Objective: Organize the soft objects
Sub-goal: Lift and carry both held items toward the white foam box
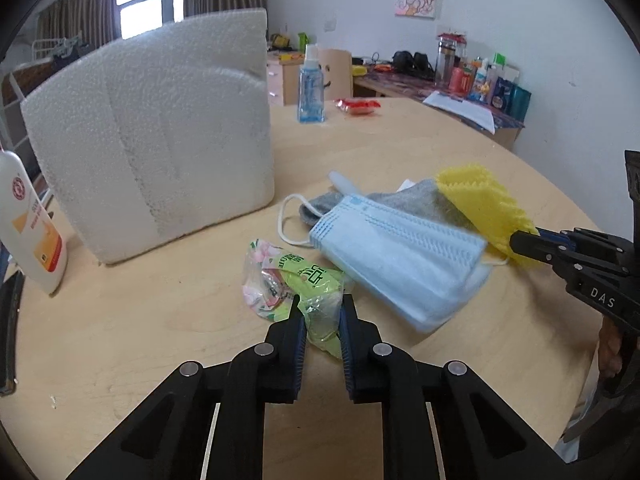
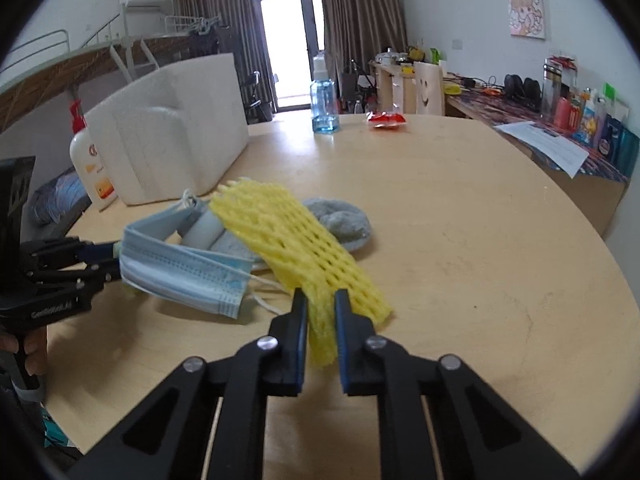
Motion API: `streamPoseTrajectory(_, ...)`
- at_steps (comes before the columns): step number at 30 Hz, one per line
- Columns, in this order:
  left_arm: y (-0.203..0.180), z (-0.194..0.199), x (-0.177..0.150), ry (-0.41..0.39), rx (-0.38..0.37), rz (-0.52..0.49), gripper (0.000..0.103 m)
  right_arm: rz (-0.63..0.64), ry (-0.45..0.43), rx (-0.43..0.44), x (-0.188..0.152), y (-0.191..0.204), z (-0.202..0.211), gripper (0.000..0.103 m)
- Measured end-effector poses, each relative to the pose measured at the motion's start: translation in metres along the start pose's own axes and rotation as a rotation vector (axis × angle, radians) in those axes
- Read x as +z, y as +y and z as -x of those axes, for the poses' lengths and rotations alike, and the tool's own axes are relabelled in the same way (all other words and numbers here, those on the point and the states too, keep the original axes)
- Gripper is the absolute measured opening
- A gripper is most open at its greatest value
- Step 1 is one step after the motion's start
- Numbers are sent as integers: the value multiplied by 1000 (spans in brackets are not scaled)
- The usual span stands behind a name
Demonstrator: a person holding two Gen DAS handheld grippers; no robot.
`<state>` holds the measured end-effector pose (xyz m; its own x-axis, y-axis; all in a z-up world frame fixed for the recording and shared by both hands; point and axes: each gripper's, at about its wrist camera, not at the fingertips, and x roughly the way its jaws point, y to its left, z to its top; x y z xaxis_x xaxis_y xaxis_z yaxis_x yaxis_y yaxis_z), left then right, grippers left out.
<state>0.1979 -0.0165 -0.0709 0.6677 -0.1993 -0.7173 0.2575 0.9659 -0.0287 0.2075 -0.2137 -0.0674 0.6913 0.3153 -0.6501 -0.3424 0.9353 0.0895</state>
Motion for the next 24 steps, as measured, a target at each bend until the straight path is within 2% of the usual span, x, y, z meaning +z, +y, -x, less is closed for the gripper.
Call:
streamPoseTrajectory(11,-3,23,-5,-68,2,-2,17,-62,-73,21,2,1,28,16)
streamPoseTrajectory(17,-2,45,-8,-131,12,3,17,-67,-110,15,1,3,45,16)
streamPoseTrajectory(24,-14,74,-13,-226,40,-40,17,-60,-165,10,-2,9,68,16)
